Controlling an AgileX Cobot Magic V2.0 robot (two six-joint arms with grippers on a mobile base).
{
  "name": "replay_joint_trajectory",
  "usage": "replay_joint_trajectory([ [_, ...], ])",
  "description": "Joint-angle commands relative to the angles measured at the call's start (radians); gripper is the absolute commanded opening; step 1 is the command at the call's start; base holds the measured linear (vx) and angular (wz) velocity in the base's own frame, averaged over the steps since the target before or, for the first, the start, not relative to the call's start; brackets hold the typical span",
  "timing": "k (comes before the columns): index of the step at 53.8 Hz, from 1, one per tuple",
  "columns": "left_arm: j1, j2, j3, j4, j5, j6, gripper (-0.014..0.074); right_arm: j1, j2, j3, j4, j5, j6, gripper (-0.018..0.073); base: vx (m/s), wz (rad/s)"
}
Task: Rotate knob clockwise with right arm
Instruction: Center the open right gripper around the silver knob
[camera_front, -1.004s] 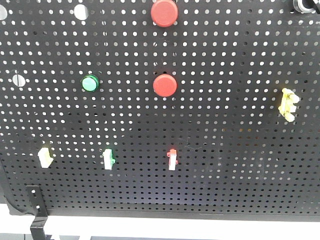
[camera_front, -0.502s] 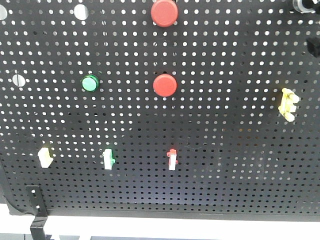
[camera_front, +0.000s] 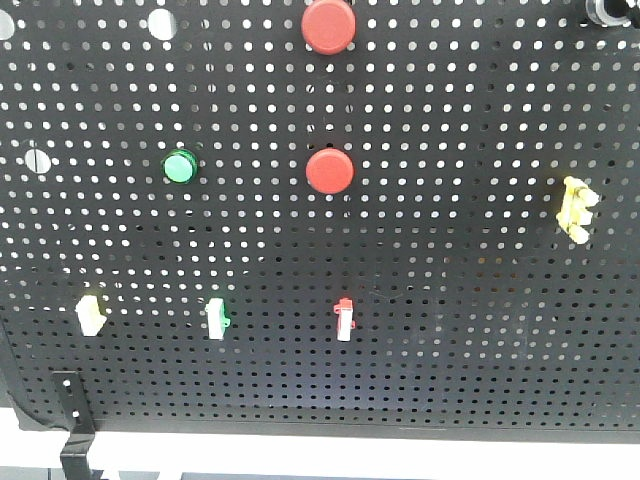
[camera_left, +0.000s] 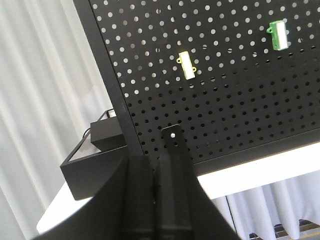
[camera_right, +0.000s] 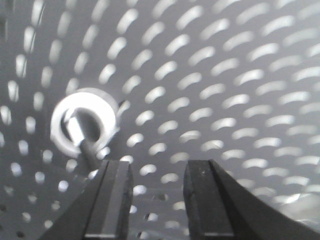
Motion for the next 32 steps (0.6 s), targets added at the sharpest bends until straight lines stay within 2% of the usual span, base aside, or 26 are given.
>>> replay_joint_trajectory([
  [1,-0.008,-0.017,0.033,-0.005,-0.075,-0.004,-0.0006,0.002,-0.024,-0.031,0.015,-0.071,-0.017,0.0337,0.00,0.00],
  [12,-0.008,-0.017,0.033,-0.005,-0.075,-0.004,-0.0006,0.002,-0.008,-0.031,0.110,-0.094,-0.059,0.0337,0.00,0.00],
  [32,-0.008,-0.017,0.033,-0.005,-0.075,-0.004,-0.0006,0.002,0.032,-0.031,0.284,-0.118,-0.255,0.0337,0.00,0.00],
])
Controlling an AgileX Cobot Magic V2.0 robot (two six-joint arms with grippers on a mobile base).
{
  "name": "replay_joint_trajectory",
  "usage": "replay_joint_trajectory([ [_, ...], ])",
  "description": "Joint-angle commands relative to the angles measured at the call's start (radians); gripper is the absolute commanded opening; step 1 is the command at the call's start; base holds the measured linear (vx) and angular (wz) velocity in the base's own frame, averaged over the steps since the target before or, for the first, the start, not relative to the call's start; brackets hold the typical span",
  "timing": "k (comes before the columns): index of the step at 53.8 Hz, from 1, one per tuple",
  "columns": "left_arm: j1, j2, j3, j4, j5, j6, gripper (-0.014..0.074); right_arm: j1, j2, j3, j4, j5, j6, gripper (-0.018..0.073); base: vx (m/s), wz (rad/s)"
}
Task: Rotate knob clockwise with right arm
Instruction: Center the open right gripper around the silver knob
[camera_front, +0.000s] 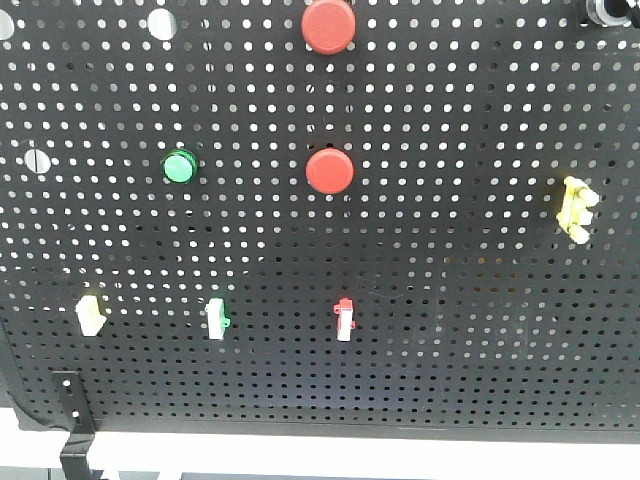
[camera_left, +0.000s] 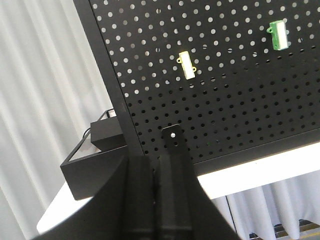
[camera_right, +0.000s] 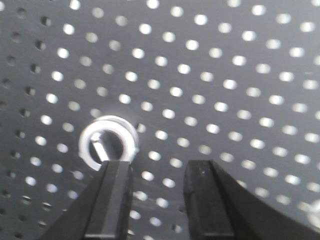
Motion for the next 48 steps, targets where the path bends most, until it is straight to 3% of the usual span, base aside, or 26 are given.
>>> replay_joint_trajectory([
  [1,-0.008,-0.017,0.033,-0.005,-0.075,-0.004,-0.0006,0.002,-0.003,-0.031,0.035,-0.093,-0.083,0.0337,0.00,0.00],
  [17,-0.008,-0.017,0.033,-0.005,-0.075,-0.004,-0.0006,0.002,0.004,-0.031,0.053,-0.093,-0.250,0.0337,0.00,0.00],
  [32,-0.008,-0.017,0.033,-0.005,-0.075,-0.004,-0.0006,0.003,0.016,-0.031,0.053,-0.094,-0.300,0.0337,0.00,0.00],
  [39,-0.008,-0.017,0.033,-0.005,-0.075,-0.004,-0.0006,0.059,0.017,-0.031,0.044,-0.094,-0.359,0.0337,0.00,0.00],
  [48,-0.008,-0.017,0.033,-0.005,-0.075,-0.004,-0.0006,0.128,0.018,-0.031,-0.060,-0.094,-0.466,0.0337,0.00,0.00],
])
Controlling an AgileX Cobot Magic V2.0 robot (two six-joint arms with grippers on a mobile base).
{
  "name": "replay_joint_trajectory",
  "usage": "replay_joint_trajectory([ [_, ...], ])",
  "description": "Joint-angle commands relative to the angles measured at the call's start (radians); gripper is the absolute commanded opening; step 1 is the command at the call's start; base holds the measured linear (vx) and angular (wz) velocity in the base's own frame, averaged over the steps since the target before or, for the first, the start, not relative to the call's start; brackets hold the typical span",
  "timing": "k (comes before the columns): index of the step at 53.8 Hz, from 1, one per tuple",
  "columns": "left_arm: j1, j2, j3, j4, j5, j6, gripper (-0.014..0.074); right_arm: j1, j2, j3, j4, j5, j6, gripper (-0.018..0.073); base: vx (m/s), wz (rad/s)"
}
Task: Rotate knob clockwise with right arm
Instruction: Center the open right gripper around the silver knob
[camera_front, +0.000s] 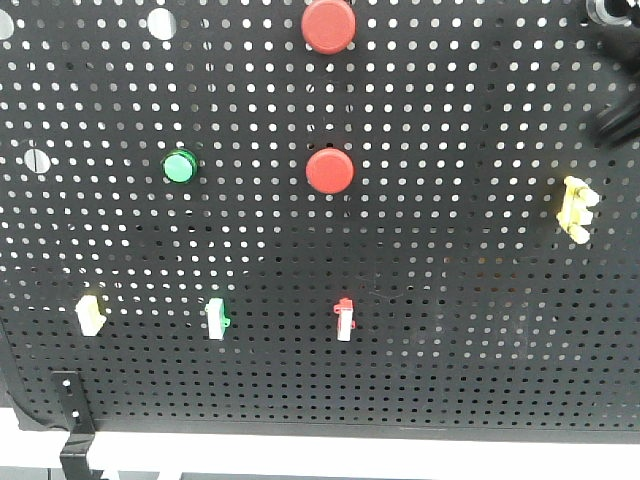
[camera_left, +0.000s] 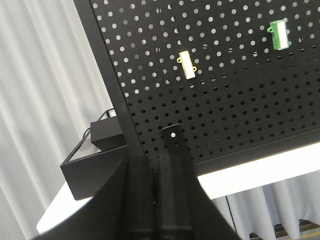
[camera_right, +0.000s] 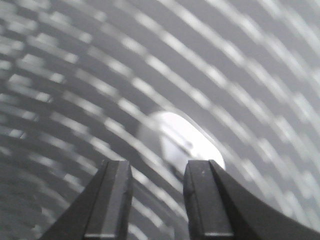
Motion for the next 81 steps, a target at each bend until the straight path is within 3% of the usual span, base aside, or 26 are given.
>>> replay_joint_trajectory([
  [1,-0.008,-0.017,0.033,-0.005,-0.075,-0.004,-0.0006,0.013,-0.017,-0.031,-0.068,-0.090,-0.046,0.0337,0.00,0.00],
  [16,-0.008,-0.017,0.033,-0.005,-0.075,-0.004,-0.0006,0.003,-0.018,-0.031,-0.195,-0.089,0.004,0.0337,0.00,0.00],
  [18,-0.008,-0.017,0.033,-0.005,-0.075,-0.004,-0.0006,-0.008,-0.017,-0.031,-0.215,-0.089,0.030,0.0337,0.00,0.00],
  [19,-0.008,-0.017,0.033,-0.005,-0.075,-0.004,-0.0006,-0.075,-0.009,-0.032,-0.247,-0.141,0.168,0.0337,0.00,0.00],
  [22,-0.008,-0.017,0.033,-0.005,-0.075,-0.004,-0.0006,-0.079,0.002,-0.042,-0.254,-0.149,0.168,0.0337,0.00,0.00],
  [47,-0.008,-0.017,0.033,-0.005,-0.075,-0.004,-0.0006,-0.062,0.050,-0.084,-0.230,-0.087,0.179,0.0302,0.00,0.00],
  [60,-0.008,-0.017,0.033,-0.005,-0.075,-0.004,-0.0006,-0.062,-0.001,-0.084,-0.150,-0.039,0.179,0.0289,0.00,0.00],
  [81,-0.008,-0.017,0.033,-0.005,-0.075,-0.004,-0.0006,-0.062,-0.010,-0.084,-0.117,-0.030,0.171,0.0291,0.00,0.00],
])
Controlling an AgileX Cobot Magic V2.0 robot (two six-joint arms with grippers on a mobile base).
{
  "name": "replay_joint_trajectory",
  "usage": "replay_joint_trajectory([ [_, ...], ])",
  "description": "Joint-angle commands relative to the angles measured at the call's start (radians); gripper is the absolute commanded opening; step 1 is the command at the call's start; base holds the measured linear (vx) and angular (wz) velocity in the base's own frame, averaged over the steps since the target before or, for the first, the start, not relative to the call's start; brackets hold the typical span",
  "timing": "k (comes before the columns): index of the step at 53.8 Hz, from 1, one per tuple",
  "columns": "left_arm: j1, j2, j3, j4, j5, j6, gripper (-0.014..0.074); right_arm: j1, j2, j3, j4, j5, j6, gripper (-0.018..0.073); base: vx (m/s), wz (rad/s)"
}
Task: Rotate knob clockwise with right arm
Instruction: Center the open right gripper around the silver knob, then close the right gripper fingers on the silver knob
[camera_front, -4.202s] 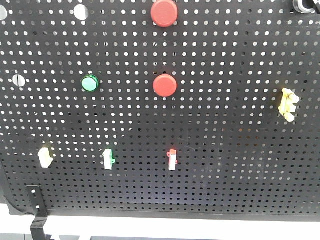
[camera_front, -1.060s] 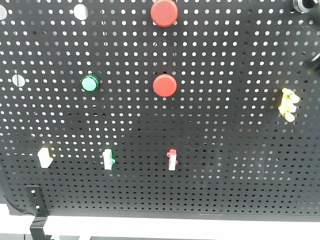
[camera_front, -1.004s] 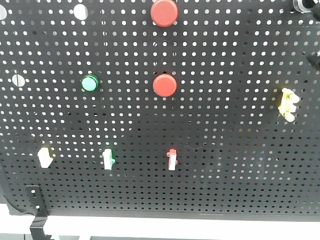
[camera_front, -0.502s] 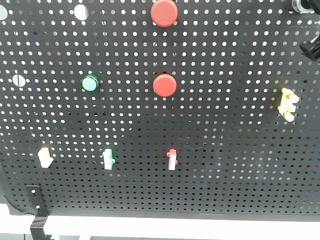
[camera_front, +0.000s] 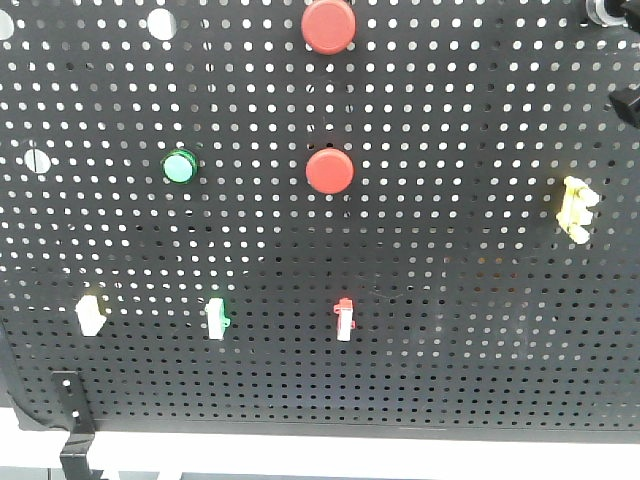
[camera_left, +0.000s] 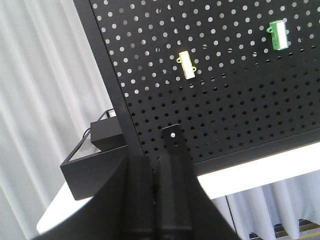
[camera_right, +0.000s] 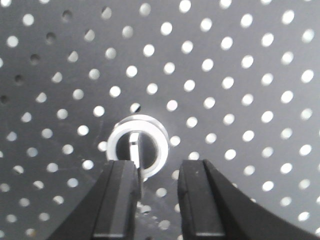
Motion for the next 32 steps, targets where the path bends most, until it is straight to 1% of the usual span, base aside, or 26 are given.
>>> replay_joint_trajectory([
  [1,-0.008,-0.017,0.033,-0.005,-0.075,-0.004,-0.0006,-0.003,-0.024,-0.026,0.015,-0.074,-0.003,0.0293,0.00,0.00],
  [3,-0.008,-0.017,0.033,-0.005,-0.075,-0.004,-0.0006,-0.001,-0.024,-0.026,0.022,-0.072,-0.003,0.0296,0.00,0.00],
  [8,-0.008,-0.017,0.033,-0.005,-0.075,-0.004,-0.0006,0.034,-0.024,-0.026,0.023,-0.061,-0.004,0.0310,0.00,0.00],
  [12,-0.008,-0.017,0.033,-0.005,-0.075,-0.004,-0.0006,0.063,-0.024,-0.026,0.006,-0.059,-0.023,0.0316,0.00,0.00],
  [17,-0.008,-0.017,0.033,-0.005,-0.075,-0.004,-0.0006,0.074,-0.024,-0.026,-0.045,-0.063,-0.052,0.0316,0.00,0.00],
  [23,-0.008,-0.017,0.033,-0.005,-0.075,-0.004,-0.0006,0.074,-0.024,-0.026,-0.090,-0.064,-0.051,0.0316,0.00,0.00],
  [32,-0.008,-0.017,0.033,-0.005,-0.075,-0.004,-0.0006,0.074,-0.013,-0.026,-0.183,-0.068,-0.038,0.0316,0.00,0.00],
])
